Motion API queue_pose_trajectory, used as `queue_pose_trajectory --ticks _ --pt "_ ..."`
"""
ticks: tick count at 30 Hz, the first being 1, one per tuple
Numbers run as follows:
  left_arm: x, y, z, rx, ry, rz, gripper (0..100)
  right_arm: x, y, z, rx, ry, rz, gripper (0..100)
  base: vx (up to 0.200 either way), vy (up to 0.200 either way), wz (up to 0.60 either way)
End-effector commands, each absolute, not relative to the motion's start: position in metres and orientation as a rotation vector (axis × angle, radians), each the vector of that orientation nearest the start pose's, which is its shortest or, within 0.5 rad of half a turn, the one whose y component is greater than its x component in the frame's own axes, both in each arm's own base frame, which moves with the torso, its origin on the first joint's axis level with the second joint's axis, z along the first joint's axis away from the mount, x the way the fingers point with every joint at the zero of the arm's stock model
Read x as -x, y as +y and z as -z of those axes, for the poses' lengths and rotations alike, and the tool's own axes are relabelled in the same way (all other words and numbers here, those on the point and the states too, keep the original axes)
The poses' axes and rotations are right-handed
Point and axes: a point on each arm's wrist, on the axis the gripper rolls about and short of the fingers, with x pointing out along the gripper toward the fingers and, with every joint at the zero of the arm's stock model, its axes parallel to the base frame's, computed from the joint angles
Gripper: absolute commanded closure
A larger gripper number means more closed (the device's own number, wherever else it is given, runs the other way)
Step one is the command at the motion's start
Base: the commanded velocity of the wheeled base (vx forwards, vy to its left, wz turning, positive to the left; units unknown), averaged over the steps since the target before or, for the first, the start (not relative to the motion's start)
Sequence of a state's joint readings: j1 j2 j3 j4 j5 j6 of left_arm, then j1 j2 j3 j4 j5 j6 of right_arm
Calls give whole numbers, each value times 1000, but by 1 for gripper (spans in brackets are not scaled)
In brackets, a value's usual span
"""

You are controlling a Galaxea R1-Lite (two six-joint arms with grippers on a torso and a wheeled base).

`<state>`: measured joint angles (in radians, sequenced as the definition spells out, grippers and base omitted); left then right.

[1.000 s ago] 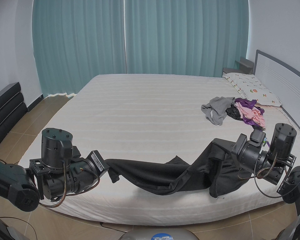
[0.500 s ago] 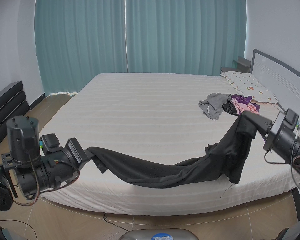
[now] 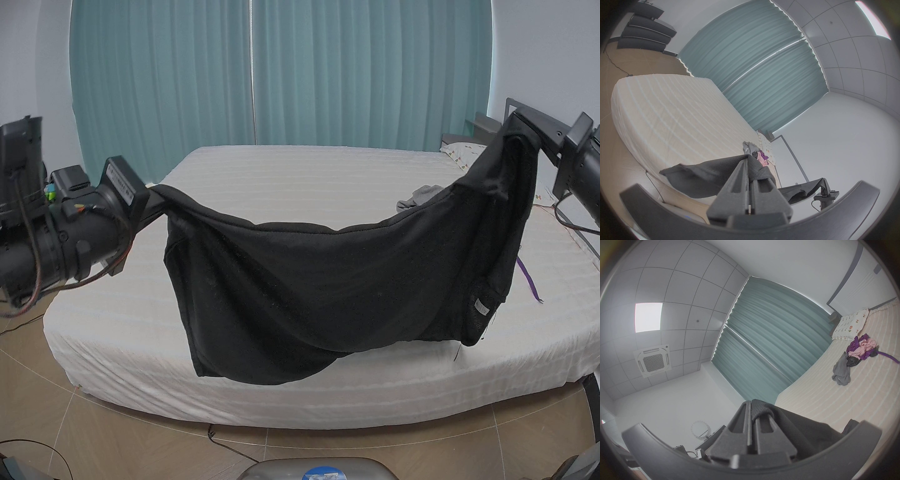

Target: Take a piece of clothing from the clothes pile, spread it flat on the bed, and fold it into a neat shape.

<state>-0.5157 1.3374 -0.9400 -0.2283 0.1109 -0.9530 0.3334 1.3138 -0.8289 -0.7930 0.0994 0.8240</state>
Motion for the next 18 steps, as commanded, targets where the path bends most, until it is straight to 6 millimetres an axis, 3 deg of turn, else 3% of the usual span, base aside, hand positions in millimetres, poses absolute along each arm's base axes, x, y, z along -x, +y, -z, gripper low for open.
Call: queue_pose_trajectory --ticks 1,5,11,17,18 --pt "-267 -119 -263 882 387 195 100 -275 82 -286 -804 -44 -445 100 0 0 0" --pt "-296 -120 -251 883 415 171 100 -303 88 -269 -803 -55 -423 100 0 0 0" --pt "-336 -123 -235 883 424 125 100 -329 95 -251 -774 -95 -423 100 200 0 0" --pt "-353 -124 -226 881 429 108 100 -341 97 -246 -770 -91 -414 100 200 0 0" --pt "-364 -126 -219 878 436 101 100 -352 99 -239 -760 -81 -405 100 200 0 0"
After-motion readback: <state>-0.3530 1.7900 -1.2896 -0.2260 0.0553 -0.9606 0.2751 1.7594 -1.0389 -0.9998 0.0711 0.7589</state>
